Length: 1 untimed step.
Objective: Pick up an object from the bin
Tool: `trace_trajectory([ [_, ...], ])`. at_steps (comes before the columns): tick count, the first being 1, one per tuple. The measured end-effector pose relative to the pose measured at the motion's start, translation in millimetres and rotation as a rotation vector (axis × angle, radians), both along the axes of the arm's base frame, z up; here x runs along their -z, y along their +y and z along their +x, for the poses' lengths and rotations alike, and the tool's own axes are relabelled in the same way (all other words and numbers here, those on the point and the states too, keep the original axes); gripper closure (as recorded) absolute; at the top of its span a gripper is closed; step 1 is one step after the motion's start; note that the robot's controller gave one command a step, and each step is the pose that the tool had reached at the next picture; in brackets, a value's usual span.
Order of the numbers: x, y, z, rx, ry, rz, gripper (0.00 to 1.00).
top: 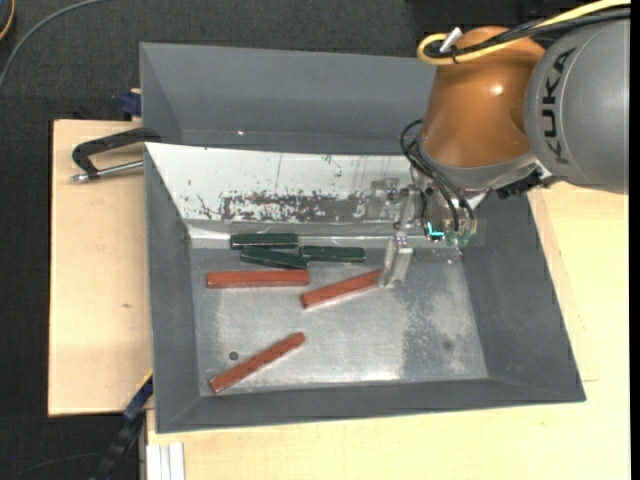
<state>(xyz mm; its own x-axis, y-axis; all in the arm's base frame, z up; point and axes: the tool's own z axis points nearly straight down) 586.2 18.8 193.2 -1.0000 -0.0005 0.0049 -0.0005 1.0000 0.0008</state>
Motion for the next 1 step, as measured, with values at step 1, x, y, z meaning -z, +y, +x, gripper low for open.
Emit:
trace_trajectory([
  [1,123.9,-14.7,5.4,-0.263,-0.009,0.001,0.0],
])
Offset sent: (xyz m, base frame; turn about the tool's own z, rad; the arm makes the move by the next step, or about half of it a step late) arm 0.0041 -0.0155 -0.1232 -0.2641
